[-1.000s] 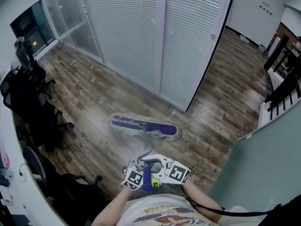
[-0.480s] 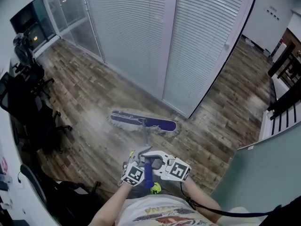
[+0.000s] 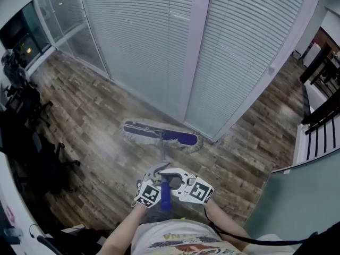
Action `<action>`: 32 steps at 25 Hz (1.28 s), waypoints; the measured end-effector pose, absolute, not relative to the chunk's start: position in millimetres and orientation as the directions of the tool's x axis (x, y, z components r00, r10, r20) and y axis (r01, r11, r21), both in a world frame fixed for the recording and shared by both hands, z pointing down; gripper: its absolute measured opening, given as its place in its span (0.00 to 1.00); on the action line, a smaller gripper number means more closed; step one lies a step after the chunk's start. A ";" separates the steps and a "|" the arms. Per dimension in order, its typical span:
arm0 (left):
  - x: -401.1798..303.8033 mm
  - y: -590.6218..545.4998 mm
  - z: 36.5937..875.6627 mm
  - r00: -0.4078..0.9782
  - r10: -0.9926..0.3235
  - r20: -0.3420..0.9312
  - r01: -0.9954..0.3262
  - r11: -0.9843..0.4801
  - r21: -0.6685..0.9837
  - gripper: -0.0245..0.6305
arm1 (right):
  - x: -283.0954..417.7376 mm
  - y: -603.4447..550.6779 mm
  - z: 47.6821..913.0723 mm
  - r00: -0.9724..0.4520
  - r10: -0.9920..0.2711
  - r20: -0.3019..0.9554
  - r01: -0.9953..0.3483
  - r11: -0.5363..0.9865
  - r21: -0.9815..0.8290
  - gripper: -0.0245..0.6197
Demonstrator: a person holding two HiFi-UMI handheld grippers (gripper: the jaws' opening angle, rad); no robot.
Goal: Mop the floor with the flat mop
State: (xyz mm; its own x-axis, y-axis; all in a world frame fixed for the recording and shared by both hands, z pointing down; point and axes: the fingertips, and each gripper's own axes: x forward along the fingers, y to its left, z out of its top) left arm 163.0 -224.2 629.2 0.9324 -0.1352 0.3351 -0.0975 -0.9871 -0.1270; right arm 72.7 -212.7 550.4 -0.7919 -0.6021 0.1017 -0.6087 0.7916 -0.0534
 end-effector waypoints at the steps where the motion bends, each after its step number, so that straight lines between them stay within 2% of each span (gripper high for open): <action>1: 164.7 -244.7 627.8 0.933 -0.126 0.336 -0.088 -0.988 -0.124 0.20 | 74.4 -234.3 549.2 -0.788 -0.608 0.102 -0.614 0.788 -0.048 0.30; 7: 178.4 -358.0 616.8 0.941 -0.070 0.331 -0.031 -0.992 -0.122 0.20 | 87.0 -352.2 539.5 -0.761 -0.640 0.104 -0.646 0.763 -0.036 0.30; 16: 208.2 -455.9 611.1 0.952 -0.012 0.307 0.026 -0.992 -0.120 0.21 | 119.2 -456.3 534.3 -0.705 -0.705 0.078 -0.708 0.706 -0.022 0.30; 23: 215.9 -474.6 598.4 0.957 -0.019 0.290 0.014 -0.994 -0.112 0.21 | 125.9 -474.5 524.2 -0.706 -0.705 0.070 -0.708 0.703 -0.057 0.30; 32: 200.3 -421.1 622.3 0.938 -0.066 0.342 -0.031 -0.994 -0.106 0.21 | 113.9 -417.3 547.1 -0.673 -0.735 0.080 -0.739 0.664 -0.113 0.30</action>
State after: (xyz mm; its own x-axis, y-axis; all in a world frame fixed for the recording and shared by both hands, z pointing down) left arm 200.3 -421.1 622.3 0.9375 -0.0655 0.3417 -0.0309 -0.9939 -0.1056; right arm 113.9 -417.3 547.1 -0.6732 -0.7352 0.0797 -0.7389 0.6643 -0.1132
